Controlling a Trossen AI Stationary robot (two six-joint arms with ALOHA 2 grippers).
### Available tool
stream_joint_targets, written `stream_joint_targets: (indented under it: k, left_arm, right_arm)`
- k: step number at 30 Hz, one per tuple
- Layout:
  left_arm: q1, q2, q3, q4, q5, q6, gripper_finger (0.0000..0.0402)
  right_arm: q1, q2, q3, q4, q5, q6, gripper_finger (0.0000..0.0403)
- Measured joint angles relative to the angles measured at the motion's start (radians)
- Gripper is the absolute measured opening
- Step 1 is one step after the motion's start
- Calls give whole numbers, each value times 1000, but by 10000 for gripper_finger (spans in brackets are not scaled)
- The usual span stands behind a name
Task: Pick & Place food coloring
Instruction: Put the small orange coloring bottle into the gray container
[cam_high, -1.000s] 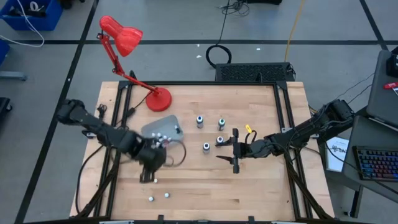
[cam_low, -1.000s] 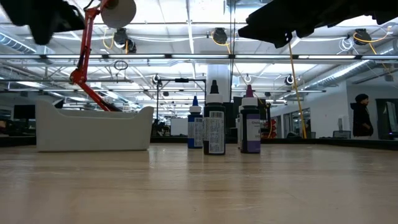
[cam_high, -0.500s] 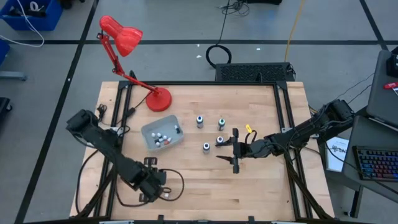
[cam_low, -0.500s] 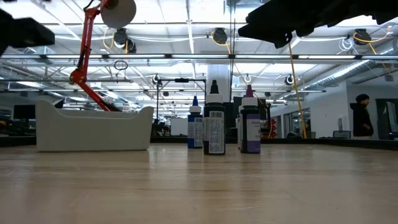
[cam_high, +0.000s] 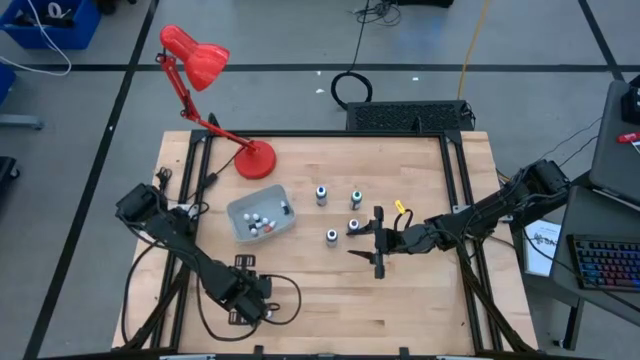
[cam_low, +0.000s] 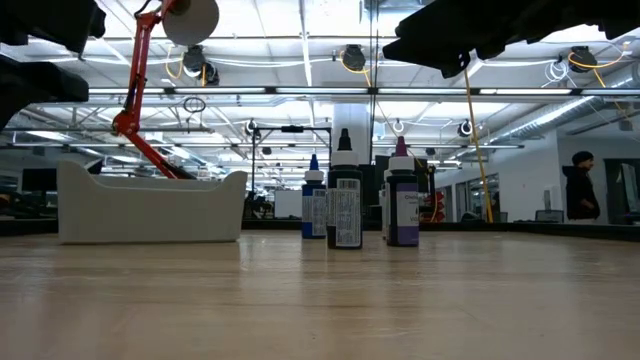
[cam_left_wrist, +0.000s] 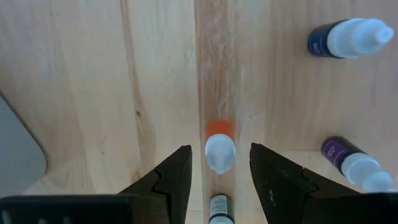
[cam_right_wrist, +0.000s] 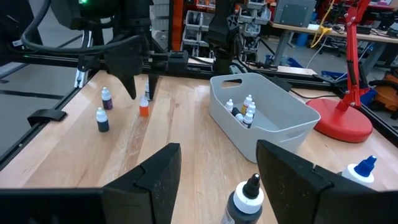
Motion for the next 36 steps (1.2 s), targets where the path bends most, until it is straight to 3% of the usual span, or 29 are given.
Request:
stream_joint_targets:
  k: [32, 36]
  left_arm:
    - [6, -1, -65, 71, 13, -7, 165]
    - [6, -1, -65, 71, 10, 12, 150]
  right_arm:
    - [0, 0, 0, 0, -1, 0, 196]
    - [0, 0, 0, 0, -1, 0, 196]
